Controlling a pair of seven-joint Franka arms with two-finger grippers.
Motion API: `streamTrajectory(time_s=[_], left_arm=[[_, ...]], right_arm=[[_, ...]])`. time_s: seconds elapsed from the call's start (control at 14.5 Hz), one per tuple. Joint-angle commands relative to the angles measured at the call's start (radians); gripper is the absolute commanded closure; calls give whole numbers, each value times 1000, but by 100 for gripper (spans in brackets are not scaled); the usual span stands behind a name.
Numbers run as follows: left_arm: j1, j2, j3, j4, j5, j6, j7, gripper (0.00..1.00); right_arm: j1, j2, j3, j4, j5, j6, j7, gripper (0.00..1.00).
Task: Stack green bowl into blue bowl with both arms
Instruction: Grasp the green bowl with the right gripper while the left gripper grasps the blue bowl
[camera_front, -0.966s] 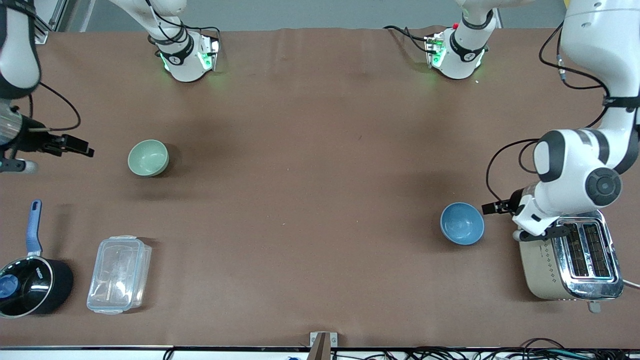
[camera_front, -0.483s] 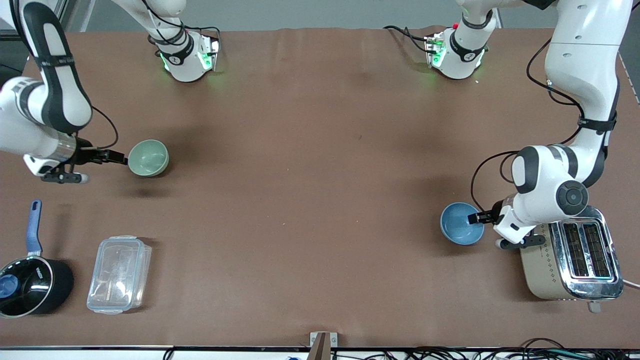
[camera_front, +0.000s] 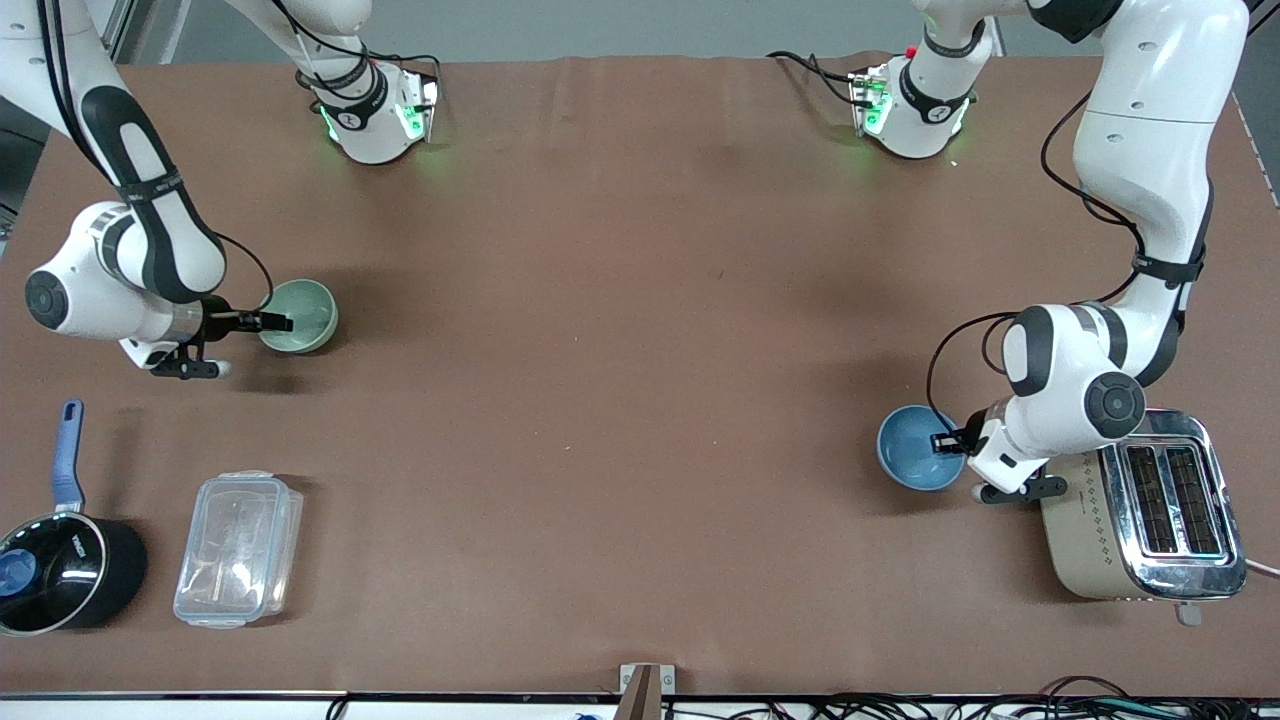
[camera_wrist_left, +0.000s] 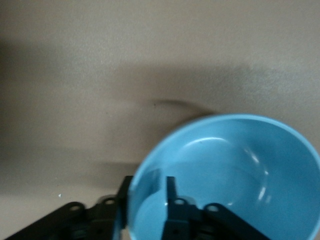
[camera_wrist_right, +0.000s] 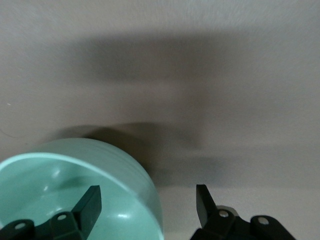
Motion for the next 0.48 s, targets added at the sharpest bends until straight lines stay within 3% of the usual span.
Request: streamTrajectory(time_s=[0.0, 0.28, 0.41], left_arm=[[-1, 7, -11, 27, -24, -1, 7, 88], [5, -26, -93, 31, -25, -14, -17, 95], [5, -45, -153, 35, -25, -39, -94, 97]], right_arm=[[-20, -8, 17, -15, 19, -5, -30, 36], [-18, -28, 22, -21, 19, -88, -51, 83], [-12, -87, 23, 0, 19, -172, -52, 95]])
